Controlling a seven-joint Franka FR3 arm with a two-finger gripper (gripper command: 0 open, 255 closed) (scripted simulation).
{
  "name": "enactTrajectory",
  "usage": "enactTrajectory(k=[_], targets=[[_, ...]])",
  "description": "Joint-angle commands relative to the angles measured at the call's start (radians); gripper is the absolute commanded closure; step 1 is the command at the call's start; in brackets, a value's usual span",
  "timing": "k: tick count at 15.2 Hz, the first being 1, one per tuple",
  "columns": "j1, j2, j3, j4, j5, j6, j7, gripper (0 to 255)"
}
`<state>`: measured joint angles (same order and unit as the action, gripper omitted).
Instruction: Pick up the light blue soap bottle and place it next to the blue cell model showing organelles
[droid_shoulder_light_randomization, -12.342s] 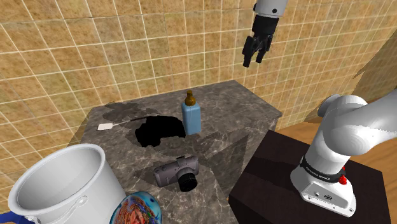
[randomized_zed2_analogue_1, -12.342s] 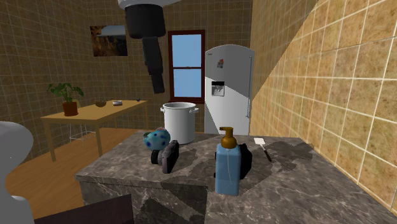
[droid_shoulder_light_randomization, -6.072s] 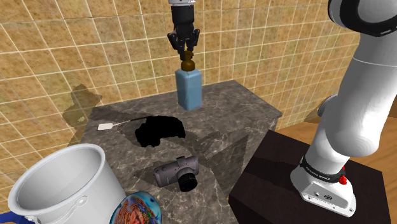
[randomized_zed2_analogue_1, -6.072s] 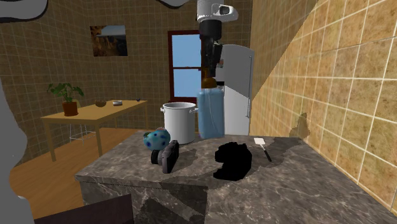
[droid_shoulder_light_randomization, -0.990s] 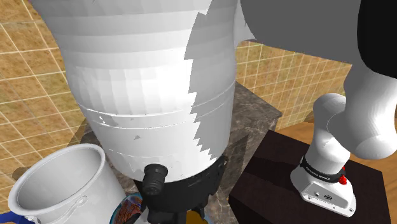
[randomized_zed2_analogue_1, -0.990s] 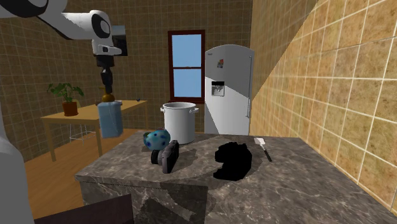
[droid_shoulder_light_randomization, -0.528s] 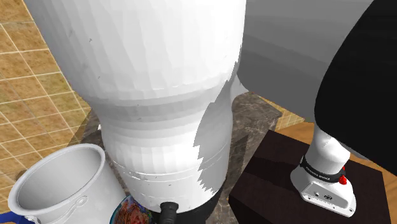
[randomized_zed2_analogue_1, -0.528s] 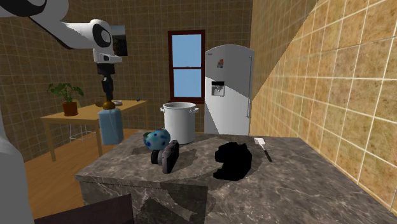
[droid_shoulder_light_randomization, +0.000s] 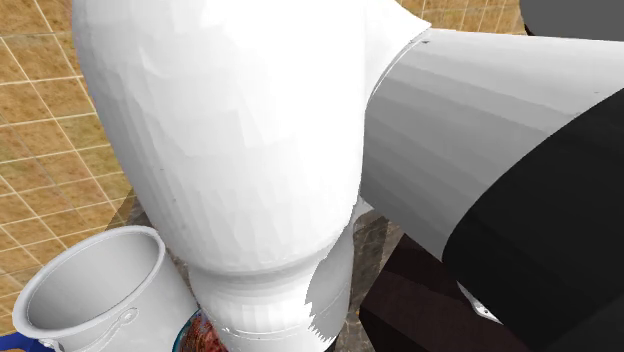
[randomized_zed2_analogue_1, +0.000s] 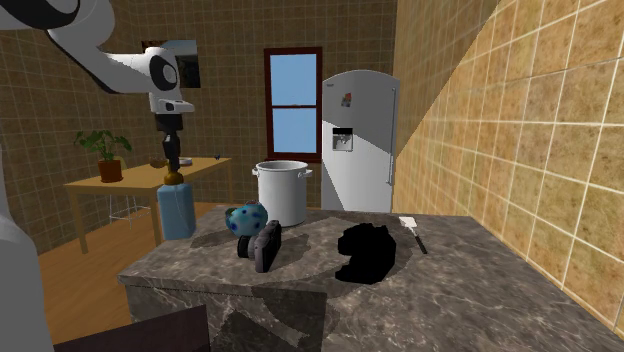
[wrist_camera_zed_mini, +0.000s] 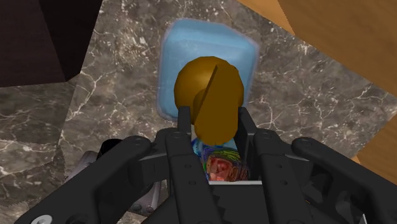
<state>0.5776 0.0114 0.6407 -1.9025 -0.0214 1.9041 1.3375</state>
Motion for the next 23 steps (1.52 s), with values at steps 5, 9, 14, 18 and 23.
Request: enactTrajectory(k=[5,9,14,18,23], targets=[[0.003,0.017,0.002,-0.065,-0.012,0.08,0.011,255],[0.004,0.026,0.002,-0.084,-0.018,0.106,0.016,255],[0.004,0.026,0.002,-0.084,-0.019,0.106,0.016,255],[0.004,0.026,0.002,-0.084,-0.019,0.106,0.016,0],[0.002,0.006,0.002,-0.035,-0.005,0.041,0.006,0]])
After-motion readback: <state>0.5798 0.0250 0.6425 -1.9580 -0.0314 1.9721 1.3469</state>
